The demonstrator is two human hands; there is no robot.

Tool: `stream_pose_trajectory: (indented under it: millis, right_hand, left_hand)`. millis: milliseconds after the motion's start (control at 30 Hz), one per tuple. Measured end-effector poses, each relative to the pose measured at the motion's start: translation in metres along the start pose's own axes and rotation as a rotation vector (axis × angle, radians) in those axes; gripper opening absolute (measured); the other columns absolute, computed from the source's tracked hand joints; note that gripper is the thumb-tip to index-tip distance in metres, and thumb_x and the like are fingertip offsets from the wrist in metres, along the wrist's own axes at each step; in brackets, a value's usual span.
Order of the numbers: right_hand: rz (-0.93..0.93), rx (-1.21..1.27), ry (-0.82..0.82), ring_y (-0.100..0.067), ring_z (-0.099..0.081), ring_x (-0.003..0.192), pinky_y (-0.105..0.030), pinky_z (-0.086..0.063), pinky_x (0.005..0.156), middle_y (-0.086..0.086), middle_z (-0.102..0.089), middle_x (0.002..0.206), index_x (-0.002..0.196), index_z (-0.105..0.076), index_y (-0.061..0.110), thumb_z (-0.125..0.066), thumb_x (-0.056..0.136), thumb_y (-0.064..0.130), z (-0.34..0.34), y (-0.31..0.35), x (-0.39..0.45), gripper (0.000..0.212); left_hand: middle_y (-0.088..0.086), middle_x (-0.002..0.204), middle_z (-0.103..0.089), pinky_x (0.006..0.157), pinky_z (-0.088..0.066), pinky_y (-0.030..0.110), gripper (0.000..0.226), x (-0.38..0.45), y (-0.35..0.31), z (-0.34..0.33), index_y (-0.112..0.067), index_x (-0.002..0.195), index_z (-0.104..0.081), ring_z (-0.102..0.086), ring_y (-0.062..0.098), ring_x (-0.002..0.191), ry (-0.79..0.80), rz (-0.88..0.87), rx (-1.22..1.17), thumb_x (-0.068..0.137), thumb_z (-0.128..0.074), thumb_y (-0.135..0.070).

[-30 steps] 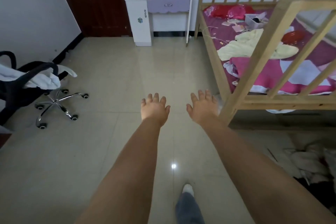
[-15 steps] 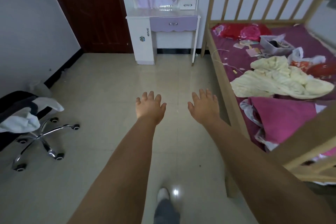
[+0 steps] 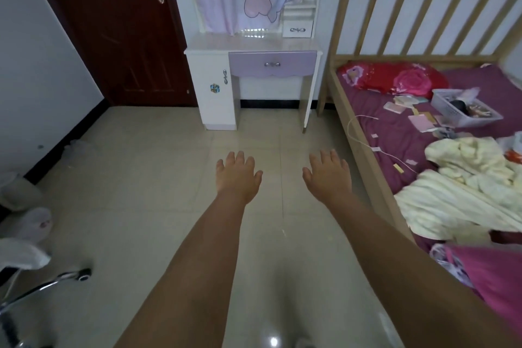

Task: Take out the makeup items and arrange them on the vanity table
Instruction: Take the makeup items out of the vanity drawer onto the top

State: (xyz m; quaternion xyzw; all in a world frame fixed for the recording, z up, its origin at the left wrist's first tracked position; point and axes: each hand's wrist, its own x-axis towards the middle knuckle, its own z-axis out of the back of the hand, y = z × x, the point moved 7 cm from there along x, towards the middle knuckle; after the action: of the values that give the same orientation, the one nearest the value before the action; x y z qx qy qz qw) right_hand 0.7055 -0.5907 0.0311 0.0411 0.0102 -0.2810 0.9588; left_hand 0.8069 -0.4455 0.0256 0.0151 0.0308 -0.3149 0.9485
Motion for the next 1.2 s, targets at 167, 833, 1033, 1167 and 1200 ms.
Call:
stream_pose_trajectory:
  millis: [167, 833, 1033, 1167, 1200]
  right_hand:
    - [0.013, -0.002, 0.008, -0.029, -0.010, 0.142, -0.045, -0.015, 0.114, -0.012, -0.017, 0.153, 0.142, -0.022, 0.014, -0.025, 0.097, 0.035, -0.011, 0.001, 0.142, 0.050]
    - [0.016, 0.020, -0.056, -0.024, -0.018, 0.140, -0.041, -0.025, 0.108, -0.010, -0.024, 0.150, 0.139, -0.028, 0.010, -0.031, 0.096, 0.031, -0.010, 0.073, 0.704, 0.049]
    - [-0.054, 0.043, -0.022, -0.024, -0.029, 0.133, -0.038, -0.030, 0.104, -0.010, -0.033, 0.144, 0.136, -0.033, 0.009, -0.032, 0.095, 0.031, -0.022, 0.082, 0.824, 0.046]
    - [-0.114, 0.027, 0.046, -0.023, -0.023, 0.138, -0.040, -0.030, 0.107, -0.009, -0.026, 0.150, 0.140, -0.026, 0.011, -0.029, 0.096, 0.032, -0.044, 0.067, 0.900, 0.049]
    - [-0.122, 0.031, 0.062, -0.024, -0.024, 0.137, -0.039, -0.030, 0.108, -0.010, -0.026, 0.150, 0.140, -0.026, 0.010, -0.029, 0.096, 0.032, -0.049, 0.064, 0.922, 0.049]
  left_hand:
    - [0.006, 0.155, -0.013, 0.114, -0.011, 0.043, 0.052, 0.141, 0.019, -0.005, -0.018, 0.144, -0.019, -0.007, 0.025, 0.143, 0.004, 0.004, 0.031, 0.098, -0.021, -0.042]
    - [0.004, 0.149, -0.026, 0.109, -0.020, 0.041, 0.046, 0.677, 0.140, 0.016, -0.018, 0.141, -0.026, -0.018, 0.022, 0.139, -0.027, 0.021, -0.022, 0.098, -0.026, -0.037]
    - [0.004, 0.144, -0.034, 0.105, -0.025, 0.040, 0.042, 0.819, 0.165, 0.013, -0.018, 0.134, -0.037, -0.024, 0.025, 0.136, -0.027, -0.019, -0.027, 0.097, -0.031, -0.035]
    - [0.004, 0.147, -0.029, 0.108, -0.022, 0.041, 0.042, 0.901, 0.160, 0.004, -0.017, 0.133, -0.037, -0.021, 0.024, 0.138, 0.008, -0.068, -0.035, 0.096, -0.030, -0.033]
    - [0.005, 0.148, -0.029, 0.108, -0.022, 0.042, 0.042, 0.922, 0.159, 0.002, -0.017, 0.134, -0.036, -0.020, 0.024, 0.138, 0.013, -0.082, -0.036, 0.096, -0.030, -0.033]
